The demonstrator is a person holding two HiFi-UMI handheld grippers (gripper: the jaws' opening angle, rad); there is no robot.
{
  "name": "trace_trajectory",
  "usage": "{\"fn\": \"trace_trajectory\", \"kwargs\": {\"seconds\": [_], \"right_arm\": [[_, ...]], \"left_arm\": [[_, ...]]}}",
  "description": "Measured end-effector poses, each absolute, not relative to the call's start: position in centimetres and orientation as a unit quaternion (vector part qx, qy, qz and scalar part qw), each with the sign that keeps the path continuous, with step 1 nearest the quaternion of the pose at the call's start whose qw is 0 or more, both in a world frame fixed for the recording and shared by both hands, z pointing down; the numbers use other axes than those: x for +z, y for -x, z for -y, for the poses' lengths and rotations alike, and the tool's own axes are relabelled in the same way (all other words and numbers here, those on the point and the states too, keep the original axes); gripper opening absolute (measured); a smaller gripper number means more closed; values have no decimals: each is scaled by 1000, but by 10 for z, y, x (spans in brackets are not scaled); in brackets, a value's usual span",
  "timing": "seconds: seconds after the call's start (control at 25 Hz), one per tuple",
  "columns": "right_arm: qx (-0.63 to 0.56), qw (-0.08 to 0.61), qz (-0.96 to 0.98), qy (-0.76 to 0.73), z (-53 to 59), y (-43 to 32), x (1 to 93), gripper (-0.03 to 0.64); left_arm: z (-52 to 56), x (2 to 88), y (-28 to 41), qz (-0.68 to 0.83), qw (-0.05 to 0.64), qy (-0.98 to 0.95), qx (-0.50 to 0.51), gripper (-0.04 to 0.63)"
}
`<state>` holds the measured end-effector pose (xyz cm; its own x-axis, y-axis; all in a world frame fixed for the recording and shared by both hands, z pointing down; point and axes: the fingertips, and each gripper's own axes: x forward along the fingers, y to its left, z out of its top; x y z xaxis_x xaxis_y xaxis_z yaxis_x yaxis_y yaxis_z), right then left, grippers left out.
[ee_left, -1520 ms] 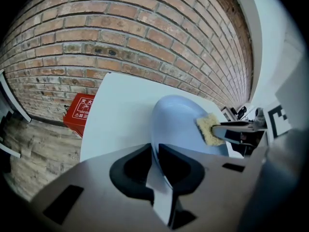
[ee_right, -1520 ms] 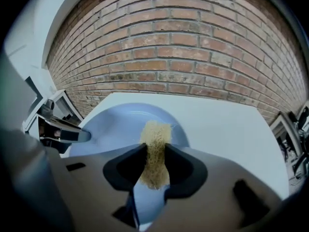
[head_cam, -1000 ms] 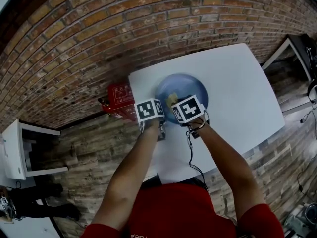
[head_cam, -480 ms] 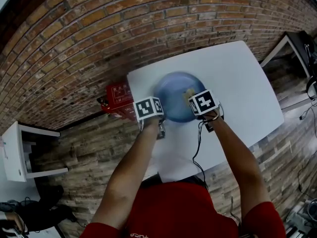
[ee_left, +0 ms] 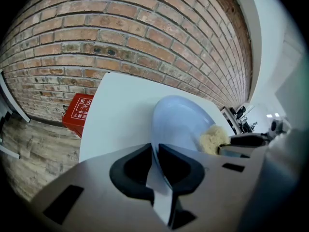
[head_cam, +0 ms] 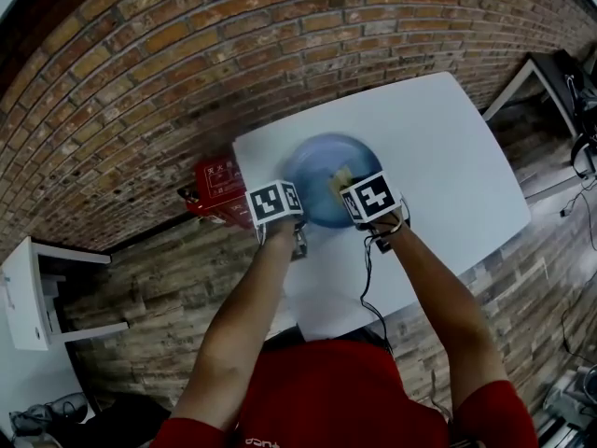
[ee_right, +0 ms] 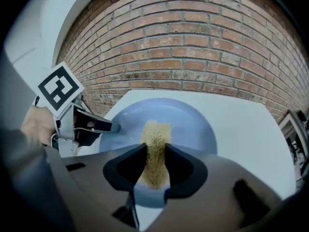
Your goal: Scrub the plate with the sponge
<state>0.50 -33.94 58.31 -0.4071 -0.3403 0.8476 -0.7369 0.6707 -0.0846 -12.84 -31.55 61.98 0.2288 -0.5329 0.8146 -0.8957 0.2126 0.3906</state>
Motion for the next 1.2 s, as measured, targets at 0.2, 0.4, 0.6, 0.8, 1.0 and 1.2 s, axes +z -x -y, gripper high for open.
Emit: {"fn": "trace_trajectory", "kwargs": {"seconds": [0.2, 0.4, 0.6, 0.8, 1.0, 1.2], "right_arm": [[240, 424, 824, -289, 310, 33, 583, 120], [222, 454, 817, -278, 297, 31, 596, 120], [220, 464, 799, -312, 311, -3, 598, 120], [233, 454, 784, -353, 331, -38, 596, 120], [239, 440, 784, -366, 335, -42, 591, 120], [237, 414, 797, -371, 336, -36, 576, 120]], "left_arm": [[315, 620, 128, 594, 504, -600, 180, 54], [315, 619, 127, 594, 503, -601, 180, 54], [314, 620, 128, 593, 501, -603, 182, 54], [315, 620, 127, 593, 498, -605, 186, 54], [314, 619, 127, 593, 495, -608, 185, 57], [313, 608, 128, 595, 480, -620, 179, 104]]}}
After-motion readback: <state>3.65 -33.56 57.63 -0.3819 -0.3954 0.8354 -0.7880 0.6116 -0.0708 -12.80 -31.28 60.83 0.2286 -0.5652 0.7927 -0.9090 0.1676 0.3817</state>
